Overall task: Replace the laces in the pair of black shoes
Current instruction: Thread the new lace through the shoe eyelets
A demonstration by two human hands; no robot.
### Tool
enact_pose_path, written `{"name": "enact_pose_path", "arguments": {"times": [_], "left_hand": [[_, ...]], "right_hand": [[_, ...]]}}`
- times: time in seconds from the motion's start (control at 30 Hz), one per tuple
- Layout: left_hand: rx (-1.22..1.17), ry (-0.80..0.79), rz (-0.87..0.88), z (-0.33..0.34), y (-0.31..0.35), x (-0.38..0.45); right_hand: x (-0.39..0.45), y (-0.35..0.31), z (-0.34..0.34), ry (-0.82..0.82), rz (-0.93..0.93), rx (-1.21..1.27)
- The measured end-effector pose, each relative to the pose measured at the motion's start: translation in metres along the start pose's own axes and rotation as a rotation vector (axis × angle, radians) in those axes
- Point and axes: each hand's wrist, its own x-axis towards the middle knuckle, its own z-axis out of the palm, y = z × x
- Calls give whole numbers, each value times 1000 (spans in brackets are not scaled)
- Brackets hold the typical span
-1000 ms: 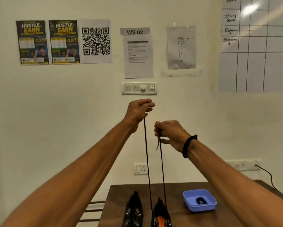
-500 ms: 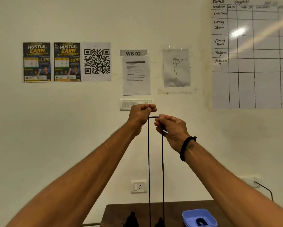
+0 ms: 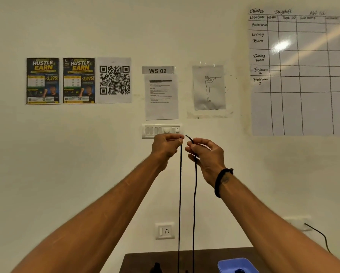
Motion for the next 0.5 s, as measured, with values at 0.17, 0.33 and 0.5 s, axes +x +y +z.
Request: {"name": "enact_pose_path", "arguments": {"times": [0.17,0.33,0.5], "left_hand": [[13,-3,-1,5,0,2],[27,-17,1,5,1,2],[51,-24,24,5,4,4]], "right_hand": [[-5,11,-2,-26,29,-6],[-10,16,5,-53,52,15],[-9,15,10,-65,54,22]]}}
